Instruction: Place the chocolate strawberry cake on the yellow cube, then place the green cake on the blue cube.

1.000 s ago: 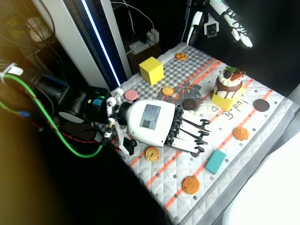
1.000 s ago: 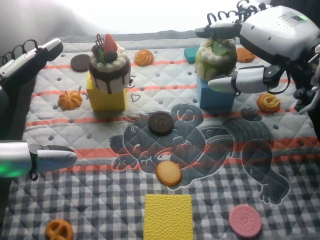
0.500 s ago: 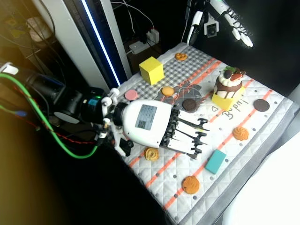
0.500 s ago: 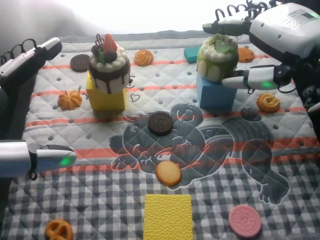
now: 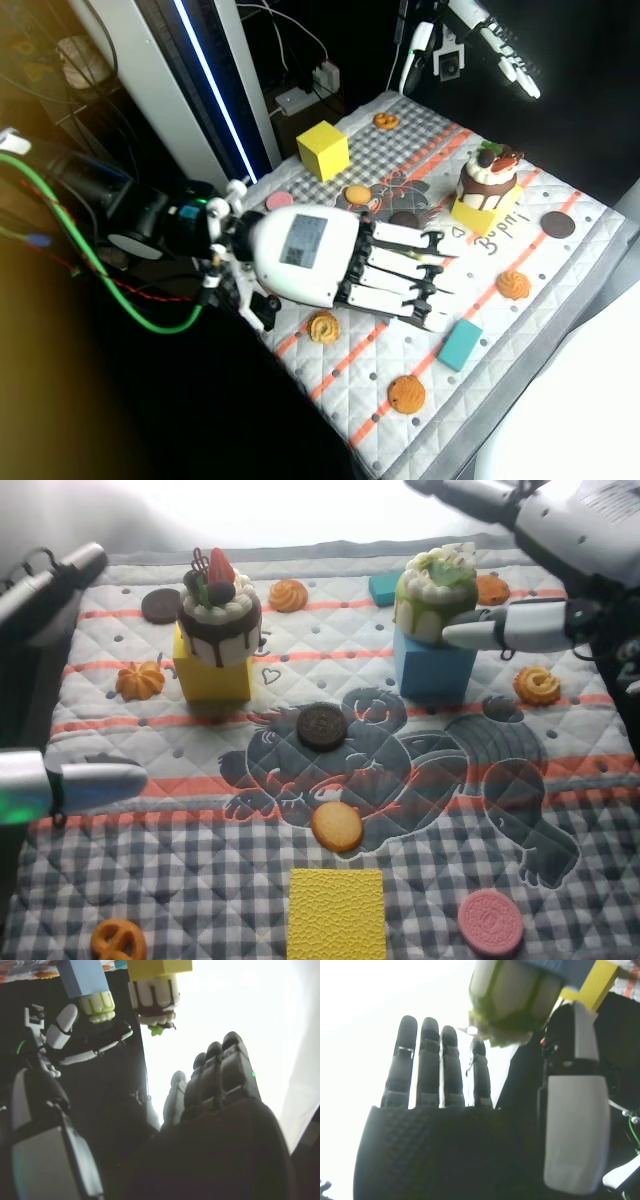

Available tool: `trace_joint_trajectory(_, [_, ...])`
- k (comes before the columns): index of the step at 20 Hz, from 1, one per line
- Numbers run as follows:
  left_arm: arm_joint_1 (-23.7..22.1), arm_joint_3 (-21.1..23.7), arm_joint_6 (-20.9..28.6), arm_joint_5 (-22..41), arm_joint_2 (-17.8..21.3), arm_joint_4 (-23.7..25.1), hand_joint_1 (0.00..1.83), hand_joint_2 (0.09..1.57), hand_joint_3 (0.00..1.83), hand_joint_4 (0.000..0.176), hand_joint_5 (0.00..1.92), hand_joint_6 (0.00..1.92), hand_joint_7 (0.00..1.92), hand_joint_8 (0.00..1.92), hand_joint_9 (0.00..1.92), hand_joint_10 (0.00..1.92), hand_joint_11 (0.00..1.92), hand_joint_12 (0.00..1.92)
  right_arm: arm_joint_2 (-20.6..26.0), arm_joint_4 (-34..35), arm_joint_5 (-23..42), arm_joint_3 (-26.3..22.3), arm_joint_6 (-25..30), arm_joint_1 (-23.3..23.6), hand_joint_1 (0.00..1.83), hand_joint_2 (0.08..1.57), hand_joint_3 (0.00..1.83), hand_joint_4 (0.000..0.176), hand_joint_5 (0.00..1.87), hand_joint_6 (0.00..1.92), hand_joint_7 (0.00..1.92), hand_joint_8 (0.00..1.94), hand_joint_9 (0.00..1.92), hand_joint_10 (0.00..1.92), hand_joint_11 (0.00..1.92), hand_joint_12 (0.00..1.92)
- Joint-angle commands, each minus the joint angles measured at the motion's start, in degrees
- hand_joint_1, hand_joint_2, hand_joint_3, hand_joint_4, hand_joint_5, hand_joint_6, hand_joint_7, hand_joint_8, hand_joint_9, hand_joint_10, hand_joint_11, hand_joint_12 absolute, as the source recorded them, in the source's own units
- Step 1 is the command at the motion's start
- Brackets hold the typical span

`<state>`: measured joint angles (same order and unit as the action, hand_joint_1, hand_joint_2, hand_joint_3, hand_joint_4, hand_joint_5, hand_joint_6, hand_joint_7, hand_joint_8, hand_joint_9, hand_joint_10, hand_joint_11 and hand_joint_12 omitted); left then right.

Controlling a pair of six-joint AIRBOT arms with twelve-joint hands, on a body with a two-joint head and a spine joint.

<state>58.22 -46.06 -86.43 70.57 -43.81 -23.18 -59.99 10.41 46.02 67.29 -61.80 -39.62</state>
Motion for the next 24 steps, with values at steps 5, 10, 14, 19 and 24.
trace_joint_trajectory(5, [2.08, -0.87, 6.8, 10.62, -0.01, 0.46, 0.86, 0.79, 0.01, 0.16, 0.0, 0.0, 0.0, 0.0, 0.0, 0.0, 0.0, 0.0, 4.05, -0.13, 16.05, -4.97, -1.05, -4.35, 0.62, 0.9, 0.0, 0.176, 0.0, 0.0, 0.0, 0.0, 0.0, 0.0, 0.0, 0.0])
trace_joint_trajectory(10, [6.66, -1.65, 14.24, 15.09, 0.07, -0.13, 0.8, 0.81, 0.01, 0.143, 0.0, 0.0, 0.0, 0.0, 0.0, 0.0, 0.0, 0.0, 6.6, 0.32, 22.47, -8.84, -0.85, -10.03, 0.59, 1.01, 0.01, 0.176, 0.0, 0.0, 0.0, 0.0, 0.0, 0.0, 0.0, 0.0])
trace_joint_trajectory(14, [7.37, -0.64, 14.22, 16.58, 1.25, 1.69, 0.84, 0.8, 0.01, 0.167, 0.0, 0.0, 0.0, 0.0, 0.0, 0.0, 0.0, 0.0, 9.52, 0.56, 29.43, -11.86, 1.03, -15.7, 0.65, 0.99, 0.0, 0.175, 0.0, 0.0, 0.0, 0.0, 0.0, 0.0, 0.0, 0.0])
trace_joint_trajectory(19, [8.31, 0.11, 14.22, 17.7, 1.61, 2.34, 0.79, 0.82, 0.01, 0.166, 0.0, 0.0, 0.0, 0.0, 0.0, 0.0, 0.0, 0.0, 12.45, 1.83, 34.61, -15.22, 1.03, -21.36, 0.6, 0.97, 0.0, 0.15, 0.0, 0.0, 0.0, 0.0, 0.0, 0.0, 0.0, 0.0])
trace_joint_trajectory(24, [10.05, 1.07, 14.74, 19.65, 2.11, 2.97, 0.7, 0.86, 0.02, 0.165, 0.0, 0.0, 0.0, 0.0, 0.0, 0.0, 0.0, 0.0, 12.83, 2.41, 36.38, -16.26, 1.05, -23.48, 0.59, 1.01, 0.01, 0.161, 0.0, 0.0, 0.0, 0.0, 0.0, 0.0, 0.0, 0.0])
